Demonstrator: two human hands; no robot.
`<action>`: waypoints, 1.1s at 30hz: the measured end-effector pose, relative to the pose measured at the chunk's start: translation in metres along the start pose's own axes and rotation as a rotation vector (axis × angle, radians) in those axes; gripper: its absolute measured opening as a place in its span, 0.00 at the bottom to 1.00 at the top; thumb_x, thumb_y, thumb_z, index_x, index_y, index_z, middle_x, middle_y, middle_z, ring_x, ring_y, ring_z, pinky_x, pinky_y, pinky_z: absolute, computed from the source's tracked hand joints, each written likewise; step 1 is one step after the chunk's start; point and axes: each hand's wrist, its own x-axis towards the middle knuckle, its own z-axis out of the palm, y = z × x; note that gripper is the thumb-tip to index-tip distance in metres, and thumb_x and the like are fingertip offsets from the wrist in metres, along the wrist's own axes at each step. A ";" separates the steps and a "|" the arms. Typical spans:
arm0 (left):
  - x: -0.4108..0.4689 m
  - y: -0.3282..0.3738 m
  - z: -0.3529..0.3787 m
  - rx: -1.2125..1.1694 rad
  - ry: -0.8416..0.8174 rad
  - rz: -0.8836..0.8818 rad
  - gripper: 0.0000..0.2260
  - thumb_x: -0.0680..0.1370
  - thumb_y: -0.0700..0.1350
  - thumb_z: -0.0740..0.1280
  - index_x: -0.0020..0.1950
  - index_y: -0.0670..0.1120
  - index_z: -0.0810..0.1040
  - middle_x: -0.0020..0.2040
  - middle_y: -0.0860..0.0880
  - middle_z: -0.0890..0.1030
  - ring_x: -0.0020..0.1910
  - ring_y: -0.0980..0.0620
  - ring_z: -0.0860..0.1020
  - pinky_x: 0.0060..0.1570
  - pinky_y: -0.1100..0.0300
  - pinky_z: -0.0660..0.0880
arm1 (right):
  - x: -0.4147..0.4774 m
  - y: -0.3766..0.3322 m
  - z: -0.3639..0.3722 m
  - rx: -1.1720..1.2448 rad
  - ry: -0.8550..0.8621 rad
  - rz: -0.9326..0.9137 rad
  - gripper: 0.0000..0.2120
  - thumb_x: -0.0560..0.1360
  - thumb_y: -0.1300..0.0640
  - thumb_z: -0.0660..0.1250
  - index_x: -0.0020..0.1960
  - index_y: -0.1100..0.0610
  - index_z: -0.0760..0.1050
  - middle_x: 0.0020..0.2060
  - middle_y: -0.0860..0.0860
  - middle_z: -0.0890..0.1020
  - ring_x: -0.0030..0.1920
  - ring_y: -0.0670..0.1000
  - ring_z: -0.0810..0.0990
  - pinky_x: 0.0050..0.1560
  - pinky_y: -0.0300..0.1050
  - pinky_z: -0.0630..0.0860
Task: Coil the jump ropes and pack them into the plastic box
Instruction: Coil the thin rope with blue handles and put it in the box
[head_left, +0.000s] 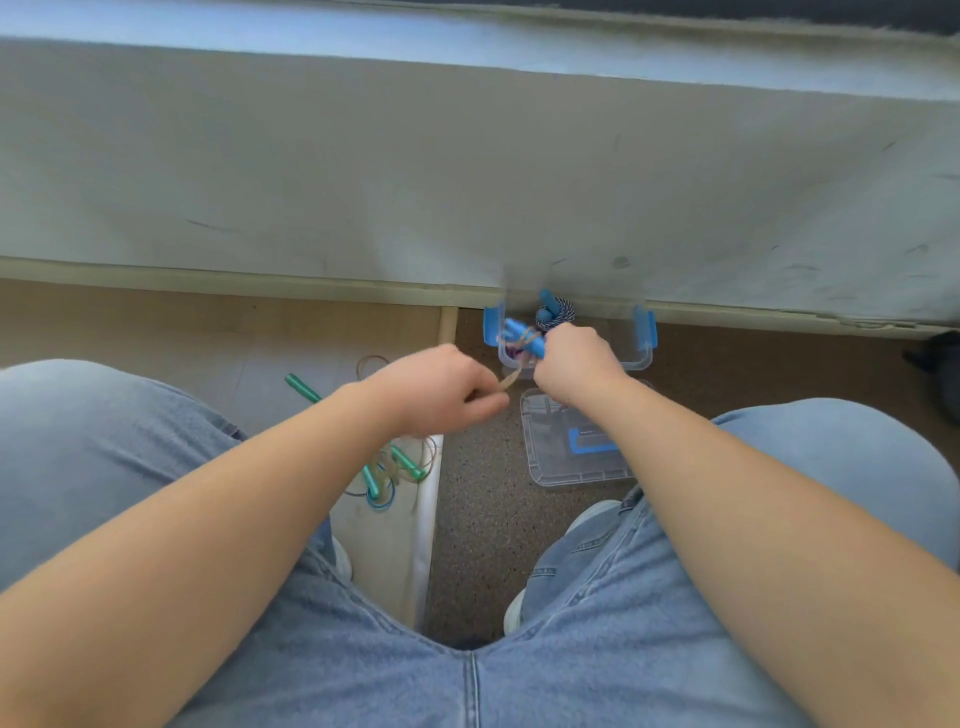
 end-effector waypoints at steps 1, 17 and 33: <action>0.003 -0.001 -0.006 -0.018 0.096 -0.010 0.20 0.82 0.55 0.59 0.35 0.45 0.74 0.26 0.50 0.72 0.27 0.50 0.71 0.30 0.55 0.66 | -0.003 -0.001 0.001 -0.098 -0.046 -0.067 0.11 0.77 0.58 0.64 0.58 0.60 0.75 0.49 0.58 0.79 0.48 0.60 0.78 0.44 0.47 0.72; 0.007 -0.016 0.019 -0.355 0.192 -0.432 0.24 0.84 0.53 0.50 0.39 0.44 0.78 0.33 0.47 0.78 0.41 0.41 0.77 0.42 0.54 0.70 | -0.006 -0.023 0.016 0.526 0.226 -0.261 0.11 0.76 0.53 0.66 0.35 0.53 0.72 0.30 0.50 0.77 0.35 0.55 0.76 0.36 0.45 0.65; 0.000 -0.037 -0.004 -0.202 0.188 -0.247 0.27 0.79 0.65 0.59 0.26 0.49 0.68 0.23 0.51 0.68 0.25 0.53 0.65 0.29 0.57 0.62 | -0.022 -0.021 0.015 0.126 -0.161 -0.634 0.04 0.75 0.58 0.67 0.42 0.55 0.76 0.33 0.49 0.78 0.34 0.48 0.76 0.35 0.45 0.70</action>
